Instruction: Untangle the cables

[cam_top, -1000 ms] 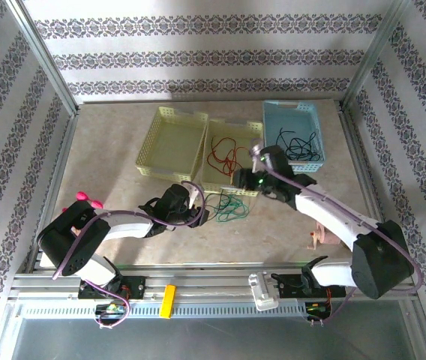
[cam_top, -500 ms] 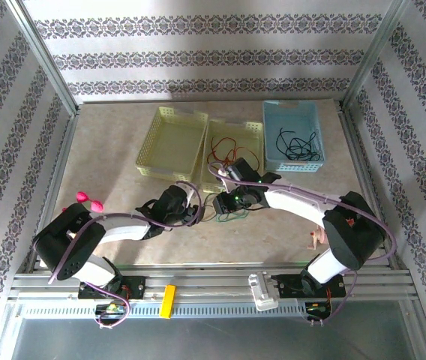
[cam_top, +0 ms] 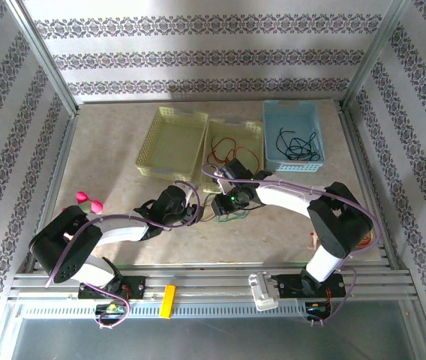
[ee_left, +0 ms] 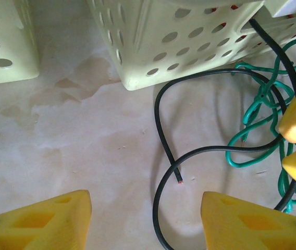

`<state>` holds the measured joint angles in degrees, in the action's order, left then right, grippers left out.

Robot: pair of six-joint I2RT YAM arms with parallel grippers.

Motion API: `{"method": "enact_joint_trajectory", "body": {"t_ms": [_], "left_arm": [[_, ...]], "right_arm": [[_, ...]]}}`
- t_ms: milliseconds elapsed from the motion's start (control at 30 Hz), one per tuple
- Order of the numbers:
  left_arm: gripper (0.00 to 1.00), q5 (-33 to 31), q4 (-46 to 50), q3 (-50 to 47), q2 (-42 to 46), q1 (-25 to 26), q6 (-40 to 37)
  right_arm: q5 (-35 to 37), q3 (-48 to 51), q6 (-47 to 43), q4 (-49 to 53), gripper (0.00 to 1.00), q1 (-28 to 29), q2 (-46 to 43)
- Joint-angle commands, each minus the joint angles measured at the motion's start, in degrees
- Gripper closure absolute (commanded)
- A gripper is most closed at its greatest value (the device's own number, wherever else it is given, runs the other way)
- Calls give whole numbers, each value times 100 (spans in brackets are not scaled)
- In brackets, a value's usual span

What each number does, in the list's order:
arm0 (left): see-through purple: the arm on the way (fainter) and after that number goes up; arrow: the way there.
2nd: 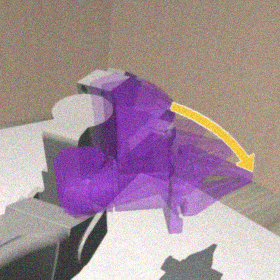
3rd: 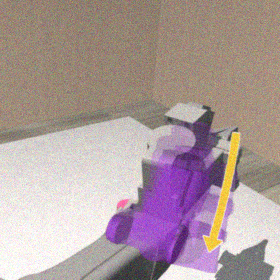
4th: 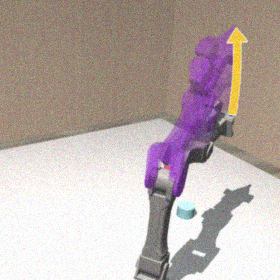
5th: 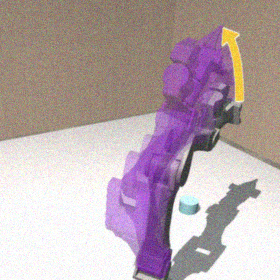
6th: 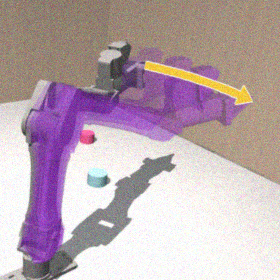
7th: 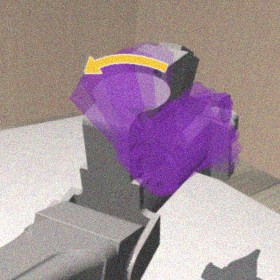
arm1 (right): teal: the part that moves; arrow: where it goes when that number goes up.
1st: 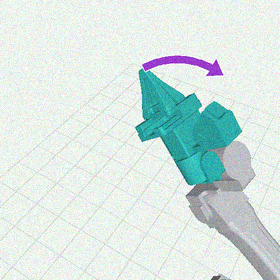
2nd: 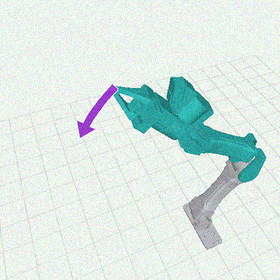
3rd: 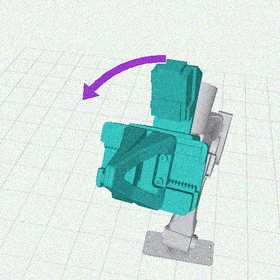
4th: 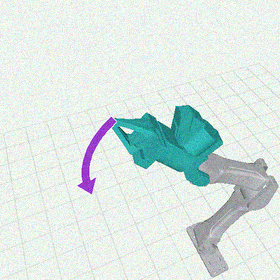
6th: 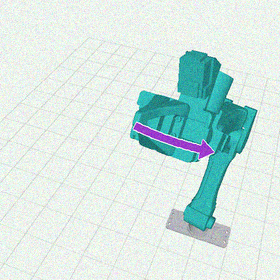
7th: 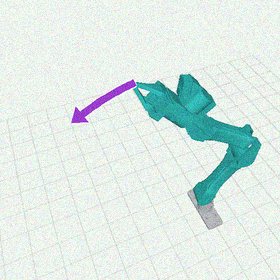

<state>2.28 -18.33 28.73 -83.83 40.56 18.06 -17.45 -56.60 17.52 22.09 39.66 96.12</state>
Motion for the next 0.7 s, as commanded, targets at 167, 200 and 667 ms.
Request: {"method": "enact_joint_trajectory", "body": {"t_ms": [167,200,667], "left_arm": [[42,-59,66,-42,37,75,57],[42,-68,64,-47,55,75,50],[35,-561,-385,-281,315,75,425]], "right_arm": [[-94,-126,-160,-66,95,96,-32],[-128,-84,-177,-102,97,99,-115],[-682,-423,257,-363,100,-566,-2087]]}}
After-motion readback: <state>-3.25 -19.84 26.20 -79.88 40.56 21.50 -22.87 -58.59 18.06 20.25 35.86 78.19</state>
